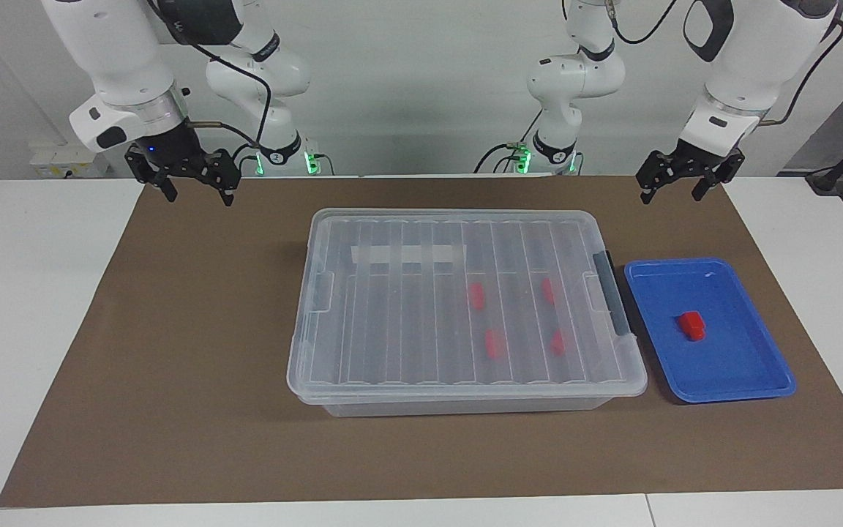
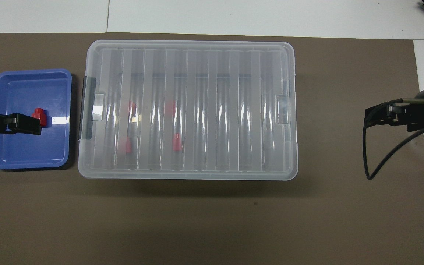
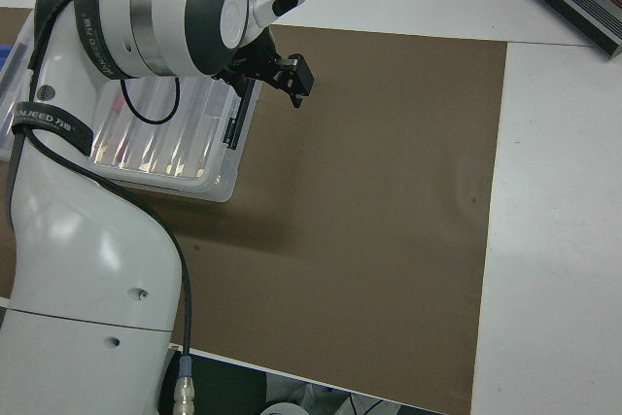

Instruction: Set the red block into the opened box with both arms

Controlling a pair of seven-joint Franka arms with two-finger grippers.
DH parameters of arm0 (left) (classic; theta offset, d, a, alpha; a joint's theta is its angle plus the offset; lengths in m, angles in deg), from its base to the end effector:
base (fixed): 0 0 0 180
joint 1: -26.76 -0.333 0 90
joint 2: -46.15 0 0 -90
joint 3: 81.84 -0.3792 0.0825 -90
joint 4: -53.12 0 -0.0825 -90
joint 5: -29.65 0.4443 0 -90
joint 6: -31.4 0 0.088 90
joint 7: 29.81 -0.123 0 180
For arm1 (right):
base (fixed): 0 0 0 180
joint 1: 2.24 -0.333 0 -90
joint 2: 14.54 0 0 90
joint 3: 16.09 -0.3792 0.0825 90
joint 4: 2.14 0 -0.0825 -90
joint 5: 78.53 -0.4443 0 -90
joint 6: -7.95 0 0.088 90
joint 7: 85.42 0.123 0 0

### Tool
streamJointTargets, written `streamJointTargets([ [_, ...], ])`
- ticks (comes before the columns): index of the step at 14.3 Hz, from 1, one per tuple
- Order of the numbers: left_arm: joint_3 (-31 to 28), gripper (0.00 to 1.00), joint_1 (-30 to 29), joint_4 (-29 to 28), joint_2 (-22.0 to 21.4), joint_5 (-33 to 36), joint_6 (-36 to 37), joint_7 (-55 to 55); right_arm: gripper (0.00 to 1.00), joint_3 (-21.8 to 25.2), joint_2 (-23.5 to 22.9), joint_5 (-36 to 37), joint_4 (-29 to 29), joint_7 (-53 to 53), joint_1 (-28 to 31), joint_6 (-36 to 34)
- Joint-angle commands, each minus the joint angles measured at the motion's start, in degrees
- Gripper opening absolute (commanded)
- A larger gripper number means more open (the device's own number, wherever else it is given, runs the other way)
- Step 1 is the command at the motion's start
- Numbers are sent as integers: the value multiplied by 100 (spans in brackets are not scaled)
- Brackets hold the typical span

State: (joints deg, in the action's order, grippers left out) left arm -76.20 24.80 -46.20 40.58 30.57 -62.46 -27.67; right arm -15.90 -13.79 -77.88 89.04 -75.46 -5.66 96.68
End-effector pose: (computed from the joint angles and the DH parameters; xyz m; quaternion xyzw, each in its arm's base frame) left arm 0.5812 -0.0382 0.6486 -0.9998 0.0137 -0.0014 0.0127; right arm 0.6059 0.0328 0.6669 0.9981 -0.0587 -0.0141 0.0073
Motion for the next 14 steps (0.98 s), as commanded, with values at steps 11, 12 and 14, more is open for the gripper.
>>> streamJointTargets([
  [11,-11,100,-24,-61,-76,-39,61,32,100,-89,57,-100,866,383,-299,1347],
  [12,-11,100,-24,-61,-76,-39,61,32,100,-89,-4,-92,902,453,-369,1427],
  [14,-11,100,-24,-61,-76,-39,53,32,100,-89,-162,-92,928,690,-519,1611],
])
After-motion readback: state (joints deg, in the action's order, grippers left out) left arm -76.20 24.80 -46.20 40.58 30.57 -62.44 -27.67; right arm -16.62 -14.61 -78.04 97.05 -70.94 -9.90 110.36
